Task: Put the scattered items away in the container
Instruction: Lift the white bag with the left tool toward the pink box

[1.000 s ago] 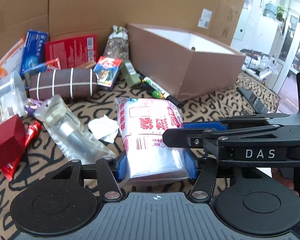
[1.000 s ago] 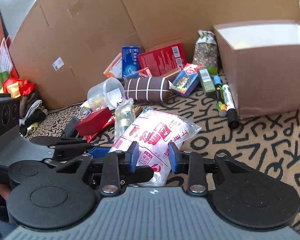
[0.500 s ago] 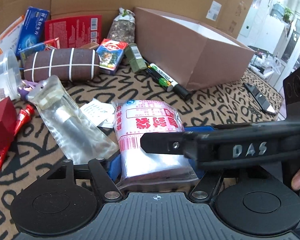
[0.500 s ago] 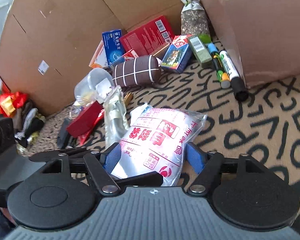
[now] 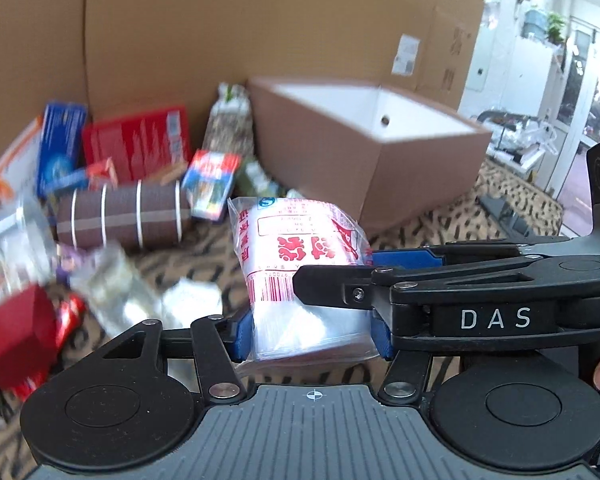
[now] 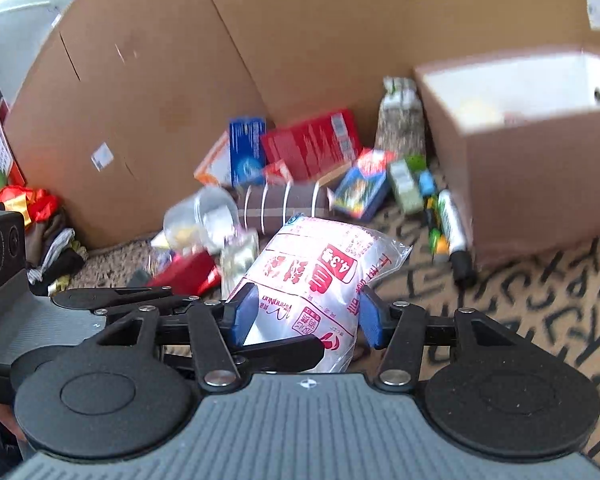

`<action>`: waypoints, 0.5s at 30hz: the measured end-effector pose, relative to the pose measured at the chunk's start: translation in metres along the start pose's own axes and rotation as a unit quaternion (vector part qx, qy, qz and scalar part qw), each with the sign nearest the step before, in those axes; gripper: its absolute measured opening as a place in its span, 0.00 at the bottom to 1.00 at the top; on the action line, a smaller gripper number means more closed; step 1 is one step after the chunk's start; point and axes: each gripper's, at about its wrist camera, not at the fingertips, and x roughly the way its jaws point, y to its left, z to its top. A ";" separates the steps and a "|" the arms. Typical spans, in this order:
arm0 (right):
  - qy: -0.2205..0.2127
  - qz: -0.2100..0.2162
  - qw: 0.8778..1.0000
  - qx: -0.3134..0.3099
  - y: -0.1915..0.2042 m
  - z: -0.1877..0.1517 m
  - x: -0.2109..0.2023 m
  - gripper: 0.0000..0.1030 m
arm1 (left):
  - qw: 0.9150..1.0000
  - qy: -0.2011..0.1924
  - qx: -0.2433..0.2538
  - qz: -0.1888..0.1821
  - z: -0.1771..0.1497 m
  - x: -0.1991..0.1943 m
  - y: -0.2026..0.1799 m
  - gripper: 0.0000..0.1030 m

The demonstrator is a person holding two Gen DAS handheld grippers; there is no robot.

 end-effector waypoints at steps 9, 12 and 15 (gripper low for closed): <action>-0.093 -0.020 0.995 -0.041 -0.008 0.066 -0.032 0.56 | 0.994 -0.084 0.070 -0.001 0.075 -0.008 -0.027 0.56; -0.117 -0.031 0.991 -0.052 -0.015 0.096 -0.038 0.56 | 0.991 -0.106 0.083 -0.008 0.107 -0.003 -0.036 0.56; -0.137 -0.047 0.988 -0.062 -0.026 0.124 -0.042 0.56 | 0.988 -0.126 0.093 -0.013 0.137 0.006 -0.045 0.56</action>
